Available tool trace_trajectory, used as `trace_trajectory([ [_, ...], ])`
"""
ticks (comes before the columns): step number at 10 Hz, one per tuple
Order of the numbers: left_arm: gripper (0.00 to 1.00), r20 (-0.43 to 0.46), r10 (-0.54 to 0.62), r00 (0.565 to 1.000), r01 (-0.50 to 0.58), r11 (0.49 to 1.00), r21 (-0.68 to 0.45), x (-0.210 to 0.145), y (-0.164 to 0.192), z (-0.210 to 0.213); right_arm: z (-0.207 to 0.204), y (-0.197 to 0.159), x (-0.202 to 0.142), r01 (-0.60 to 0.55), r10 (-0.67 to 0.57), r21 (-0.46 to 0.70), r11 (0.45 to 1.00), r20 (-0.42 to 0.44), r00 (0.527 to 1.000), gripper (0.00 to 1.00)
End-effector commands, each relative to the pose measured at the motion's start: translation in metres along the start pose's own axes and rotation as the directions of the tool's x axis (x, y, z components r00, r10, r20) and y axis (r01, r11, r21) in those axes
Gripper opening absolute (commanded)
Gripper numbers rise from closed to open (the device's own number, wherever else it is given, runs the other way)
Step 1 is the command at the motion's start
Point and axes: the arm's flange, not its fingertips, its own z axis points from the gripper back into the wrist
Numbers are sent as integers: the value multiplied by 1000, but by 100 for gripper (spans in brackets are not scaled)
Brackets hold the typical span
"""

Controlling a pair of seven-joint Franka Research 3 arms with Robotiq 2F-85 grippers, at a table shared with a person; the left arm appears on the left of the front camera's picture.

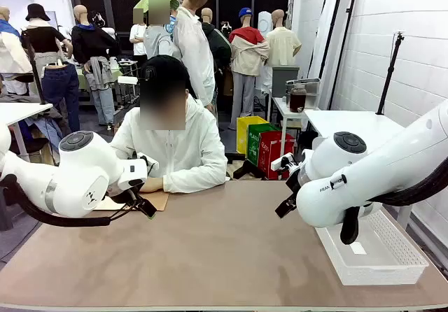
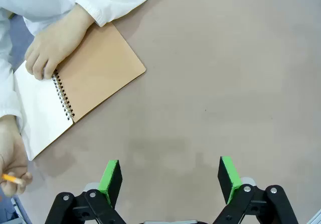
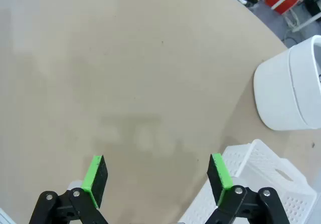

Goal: Sort the paper based on its condition.
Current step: If a person hands you a paper, place it in the Organizing basket , and if it's crumpled, put it in the Trash can.

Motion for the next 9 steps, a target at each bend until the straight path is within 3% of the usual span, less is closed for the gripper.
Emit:
trace_trajectory([
  [1,100,0,0,1000,0,1000,0,0,0,0,0,0,0,0,0,0,1000,0,1000,100],
  [9,100,0,0,1000,0,1000,0,0,0,0,0,0,0,0,0,0,1000,0,1000,100],
])
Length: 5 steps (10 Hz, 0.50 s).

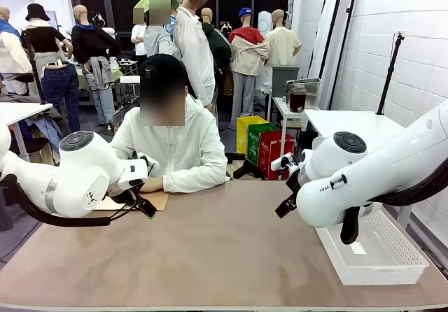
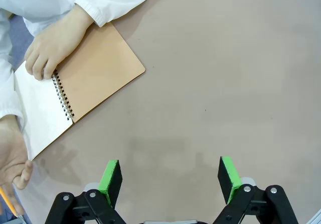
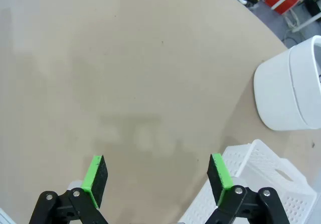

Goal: Sort the paper based on its condition.
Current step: If a person hands you a paper, place it in the Organizing basket , and if it's crumpled, put it in the Trash can.

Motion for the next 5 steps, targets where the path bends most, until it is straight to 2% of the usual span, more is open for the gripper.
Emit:
trace_trajectory([
  [1,100,0,2,1000,-2,1000,1,0,1,0,0,0,0,1,-1,0,1000,0,1000,100],
  [5,100,0,2,1000,-2,1000,1,0,1,0,0,0,0,1,-1,0,1000,0,1000,100],
])
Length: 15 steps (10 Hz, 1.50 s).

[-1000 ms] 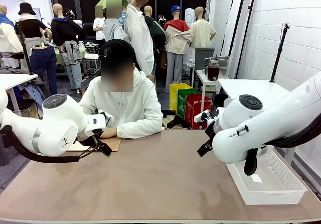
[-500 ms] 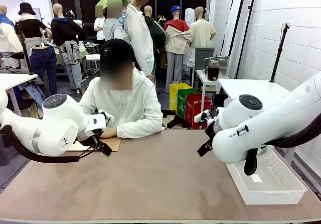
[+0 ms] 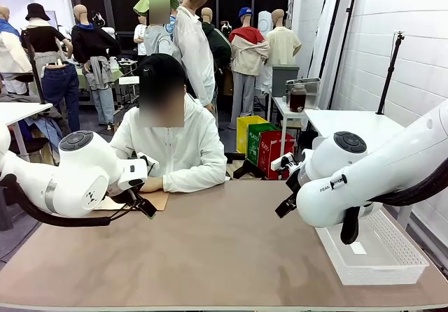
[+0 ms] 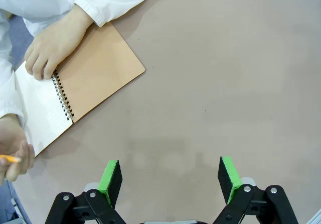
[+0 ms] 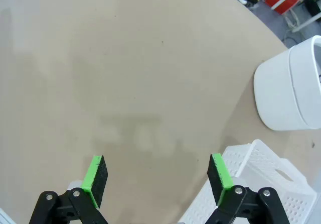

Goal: Sort the paper based on its condition.
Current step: If a person hands you a paper, place it in the Organizing basket , and if it's crumpled, put it in the Trash can.

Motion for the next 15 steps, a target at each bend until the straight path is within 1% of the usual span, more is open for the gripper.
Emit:
trace_trajectory([
  [1,100,0,2,1000,-2,1000,1,0,1,0,0,0,0,1,-1,0,1000,0,1000,100],
  [2,100,0,0,1000,0,1000,0,0,0,0,0,0,0,0,0,0,1000,0,1000,100],
  [3,100,0,2,1000,-2,1000,14,3,4,9,8,-5,7,7,-7,38,999,7,1000,100],
  [5,100,-22,-2,1000,3,999,46,7,11,36,28,-3,19,8,-9,75,997,15,1000,100],
  [6,100,-27,6,1000,-4,998,60,10,8,50,41,-4,21,-1,1,84,996,5,1000,100],
  [9,100,-50,-23,998,25,999,22,24,13,86,77,-2,45,-28,27,95,995,13,1000,100],
  [11,100,-44,9,999,-10,1000,-16,34,14,112,109,-8,57,-61,58,118,991,23,998,100],
  [13,100,-48,10,999,-12,999,-44,40,25,139,124,-3,67,-61,58,116,991,31,998,100],
  [15,100,-29,3,1000,-4,1000,-29,51,21,160,143,-7,76,-91,87,133,987,40,995,100],
])
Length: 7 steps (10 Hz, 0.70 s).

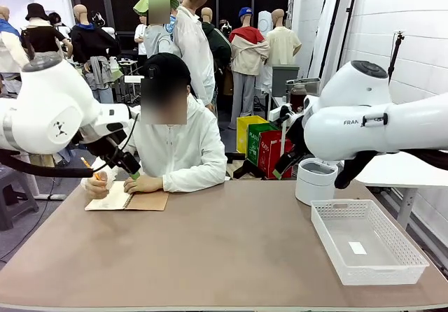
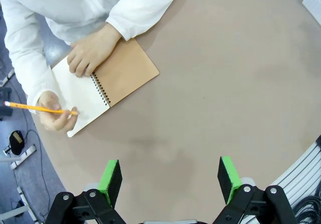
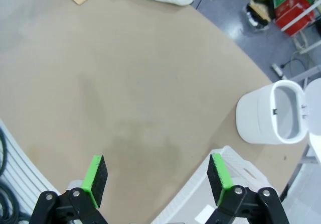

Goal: Sort the paper based on its condition.
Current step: If a person hands you a paper, place it in the Organizing basket , and if it's crumpled, put it in the Trash can.

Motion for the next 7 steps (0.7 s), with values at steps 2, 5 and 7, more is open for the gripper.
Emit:
trace_trajectory([
  [2,100,3,-40,999,40,999,-27,6,2,25,19,1,12,-24,22,61,998,23,999,100],
  [5,100,14,-34,999,34,999,-33,7,0,43,35,0,19,-47,43,75,996,44,998,100],
  [7,100,20,-39,999,40,998,-39,8,2,47,38,-1,22,-60,54,89,994,67,996,100],
])
